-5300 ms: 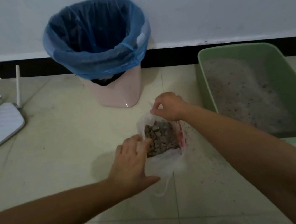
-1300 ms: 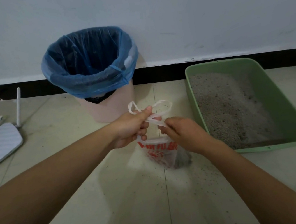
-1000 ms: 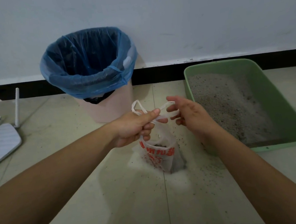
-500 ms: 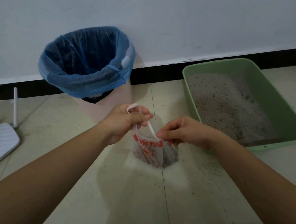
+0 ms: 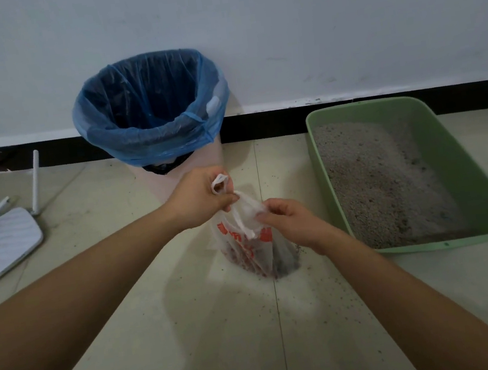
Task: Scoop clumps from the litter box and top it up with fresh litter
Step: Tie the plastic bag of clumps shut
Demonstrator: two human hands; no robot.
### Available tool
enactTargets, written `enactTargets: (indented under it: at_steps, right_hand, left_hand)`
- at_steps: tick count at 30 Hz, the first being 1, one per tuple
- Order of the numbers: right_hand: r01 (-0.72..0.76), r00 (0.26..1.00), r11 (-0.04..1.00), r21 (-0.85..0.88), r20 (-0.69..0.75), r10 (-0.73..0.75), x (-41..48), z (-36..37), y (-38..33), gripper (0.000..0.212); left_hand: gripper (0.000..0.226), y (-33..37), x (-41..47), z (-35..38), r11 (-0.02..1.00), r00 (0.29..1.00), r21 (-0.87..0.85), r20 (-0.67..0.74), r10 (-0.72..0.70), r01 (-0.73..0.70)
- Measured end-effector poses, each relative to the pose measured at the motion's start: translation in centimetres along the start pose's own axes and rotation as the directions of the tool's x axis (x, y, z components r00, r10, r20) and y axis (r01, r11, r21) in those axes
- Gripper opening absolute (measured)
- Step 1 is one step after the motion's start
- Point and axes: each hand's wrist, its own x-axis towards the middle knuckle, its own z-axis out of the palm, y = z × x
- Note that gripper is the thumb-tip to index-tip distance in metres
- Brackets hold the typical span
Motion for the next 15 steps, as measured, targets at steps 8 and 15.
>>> enactTargets:
  at_steps: [8,15]
  right_hand:
    - [0.052,0.992,0.999,0.013,-0.115,-0.05,-0.7,0.2,0.5,0.022]
    - [0.084,0.995,0.996,-0.012,-0.056,-0.085,-1.1,0.0,0.9,0.017]
  left_hand:
    - [0.026,-1.2,-0.2,1.8,0.687,0.914,-0.681,-0.064,-0.401,0.253]
    - [0.022,-1.6,-0.4,2.5,0.702,0.91,-0.665,-0.08,-0.408,0.256]
